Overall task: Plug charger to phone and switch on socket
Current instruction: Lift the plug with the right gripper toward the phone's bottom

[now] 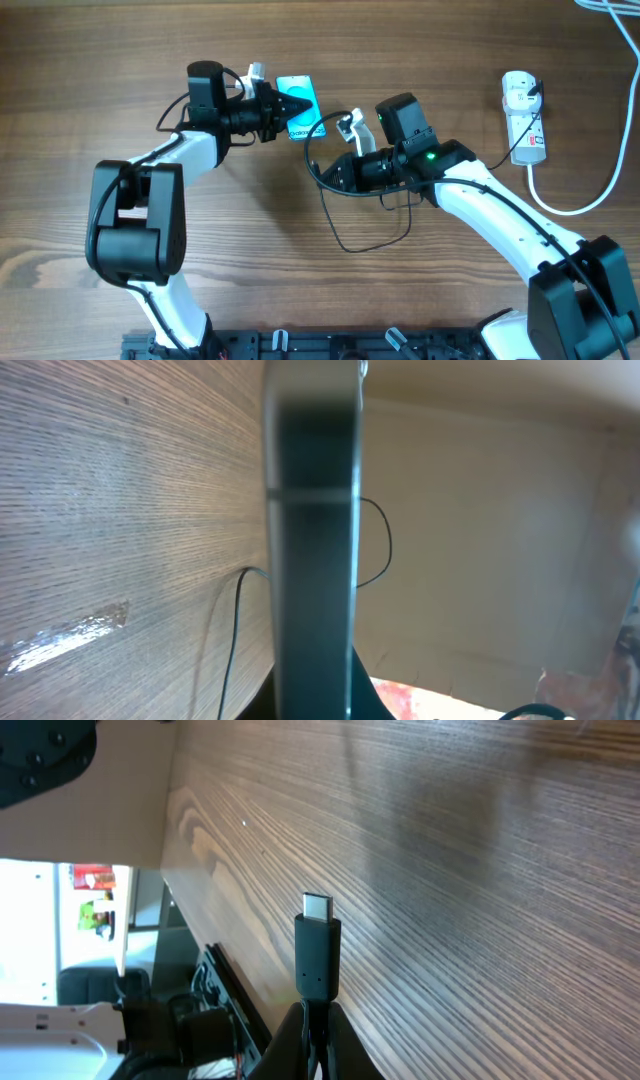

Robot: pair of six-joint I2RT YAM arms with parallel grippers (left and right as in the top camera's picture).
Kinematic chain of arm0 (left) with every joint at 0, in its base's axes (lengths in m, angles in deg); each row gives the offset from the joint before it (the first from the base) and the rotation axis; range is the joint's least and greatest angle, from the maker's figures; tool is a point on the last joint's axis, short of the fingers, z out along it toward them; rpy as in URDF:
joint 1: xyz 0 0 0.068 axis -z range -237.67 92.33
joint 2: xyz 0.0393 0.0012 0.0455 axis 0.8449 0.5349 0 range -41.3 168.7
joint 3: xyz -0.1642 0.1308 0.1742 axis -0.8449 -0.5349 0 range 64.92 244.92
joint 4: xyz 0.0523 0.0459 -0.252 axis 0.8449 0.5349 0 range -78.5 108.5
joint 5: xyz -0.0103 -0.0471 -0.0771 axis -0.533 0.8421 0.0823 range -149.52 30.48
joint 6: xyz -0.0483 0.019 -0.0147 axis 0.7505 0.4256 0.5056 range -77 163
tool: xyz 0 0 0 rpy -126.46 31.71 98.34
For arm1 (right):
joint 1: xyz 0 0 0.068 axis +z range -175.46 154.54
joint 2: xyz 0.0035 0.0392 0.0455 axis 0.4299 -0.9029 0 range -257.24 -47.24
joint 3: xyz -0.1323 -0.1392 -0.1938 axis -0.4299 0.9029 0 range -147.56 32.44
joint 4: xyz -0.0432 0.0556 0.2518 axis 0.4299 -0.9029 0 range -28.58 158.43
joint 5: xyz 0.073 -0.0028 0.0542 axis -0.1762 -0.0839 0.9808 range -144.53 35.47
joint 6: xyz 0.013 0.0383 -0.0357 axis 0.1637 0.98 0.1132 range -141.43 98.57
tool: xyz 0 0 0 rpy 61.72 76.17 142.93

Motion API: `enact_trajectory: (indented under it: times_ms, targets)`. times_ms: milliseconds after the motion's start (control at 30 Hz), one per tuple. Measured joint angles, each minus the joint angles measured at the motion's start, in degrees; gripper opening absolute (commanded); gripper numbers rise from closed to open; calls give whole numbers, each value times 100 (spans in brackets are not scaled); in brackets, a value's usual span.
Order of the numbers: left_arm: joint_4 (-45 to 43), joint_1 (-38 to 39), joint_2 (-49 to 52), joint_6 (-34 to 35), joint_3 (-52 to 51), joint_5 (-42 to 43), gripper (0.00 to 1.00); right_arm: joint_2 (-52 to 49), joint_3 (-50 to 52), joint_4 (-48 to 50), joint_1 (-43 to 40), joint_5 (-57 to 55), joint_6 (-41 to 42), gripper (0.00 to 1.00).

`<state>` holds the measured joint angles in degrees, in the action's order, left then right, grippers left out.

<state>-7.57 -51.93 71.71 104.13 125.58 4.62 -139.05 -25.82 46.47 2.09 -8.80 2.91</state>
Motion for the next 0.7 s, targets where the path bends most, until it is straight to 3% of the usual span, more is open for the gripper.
enact_trajectory:
  times_ms: [700]
  targets:
    - [2,151,0,-87,0,-44,4,2,0,175,0,-562,417,5]
